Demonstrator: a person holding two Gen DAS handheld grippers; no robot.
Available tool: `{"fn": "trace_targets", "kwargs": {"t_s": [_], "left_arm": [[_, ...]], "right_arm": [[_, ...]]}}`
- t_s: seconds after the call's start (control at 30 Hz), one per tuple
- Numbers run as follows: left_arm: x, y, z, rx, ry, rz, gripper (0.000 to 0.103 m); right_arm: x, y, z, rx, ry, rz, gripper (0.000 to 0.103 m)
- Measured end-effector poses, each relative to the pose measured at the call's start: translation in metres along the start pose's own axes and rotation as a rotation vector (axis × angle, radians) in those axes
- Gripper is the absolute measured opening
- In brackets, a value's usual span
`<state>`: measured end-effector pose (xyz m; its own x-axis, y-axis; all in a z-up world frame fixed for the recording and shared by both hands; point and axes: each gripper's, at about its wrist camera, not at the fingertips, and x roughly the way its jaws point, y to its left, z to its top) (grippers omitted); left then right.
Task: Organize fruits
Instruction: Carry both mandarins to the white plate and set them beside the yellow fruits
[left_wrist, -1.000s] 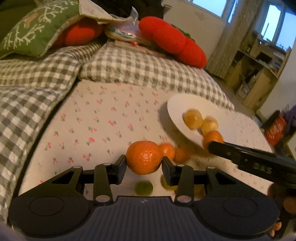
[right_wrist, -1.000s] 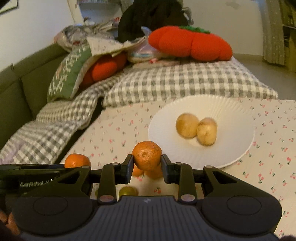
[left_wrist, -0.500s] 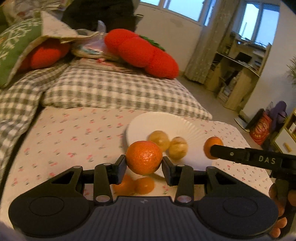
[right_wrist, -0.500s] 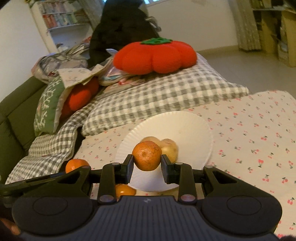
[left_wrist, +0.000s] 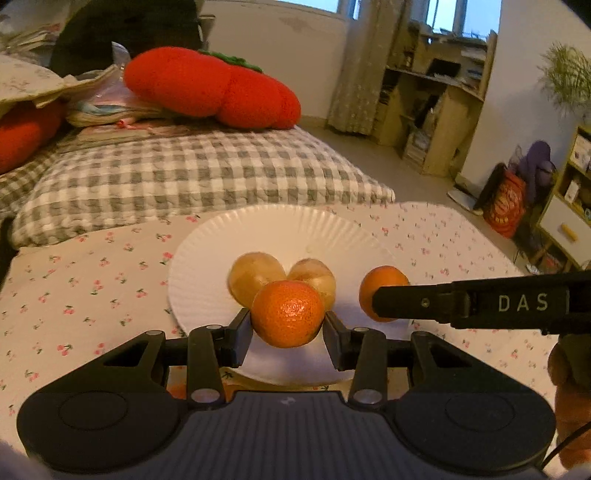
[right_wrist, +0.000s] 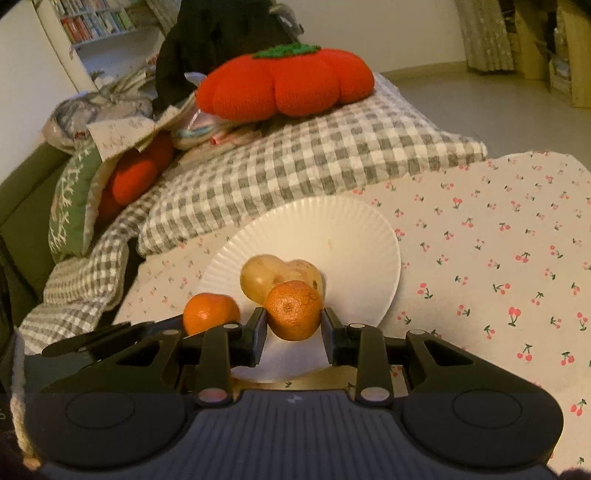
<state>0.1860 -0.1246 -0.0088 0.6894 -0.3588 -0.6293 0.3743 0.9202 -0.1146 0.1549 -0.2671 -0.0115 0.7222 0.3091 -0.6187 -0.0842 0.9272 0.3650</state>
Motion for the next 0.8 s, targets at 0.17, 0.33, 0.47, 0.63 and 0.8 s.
{"fn": "trace_targets", "kwargs": {"t_s": [0.17, 0.33, 0.47, 0.63, 0.8], "left_arm": [[0.017, 0.0, 0.001, 0.005, 0.01, -0.017, 0.027], [0.027, 0.002, 0.001, 0.006, 0.018, -0.028, 0.027], [0.031, 0.005, 0.0, 0.001, 0.029, -0.022, 0.027], [0.032, 0.005, 0.0, -0.005, 0.033, -0.026, 0.028], [0.031, 0.009, 0.002, -0.028, 0.038, -0.045, 0.029]], "right_arm": [[0.01, -0.006, 0.003, 0.003, 0.016, -0.024, 0.028], [0.019, -0.01, 0.002, 0.002, 0.033, -0.047, 0.028], [0.022, -0.011, 0.002, 0.004, 0.031, -0.045, 0.029], [0.023, -0.011, 0.002, 0.017, 0.033, -0.032, 0.029], [0.021, -0.011, 0.002, 0.038, 0.034, -0.021, 0.029]]}}
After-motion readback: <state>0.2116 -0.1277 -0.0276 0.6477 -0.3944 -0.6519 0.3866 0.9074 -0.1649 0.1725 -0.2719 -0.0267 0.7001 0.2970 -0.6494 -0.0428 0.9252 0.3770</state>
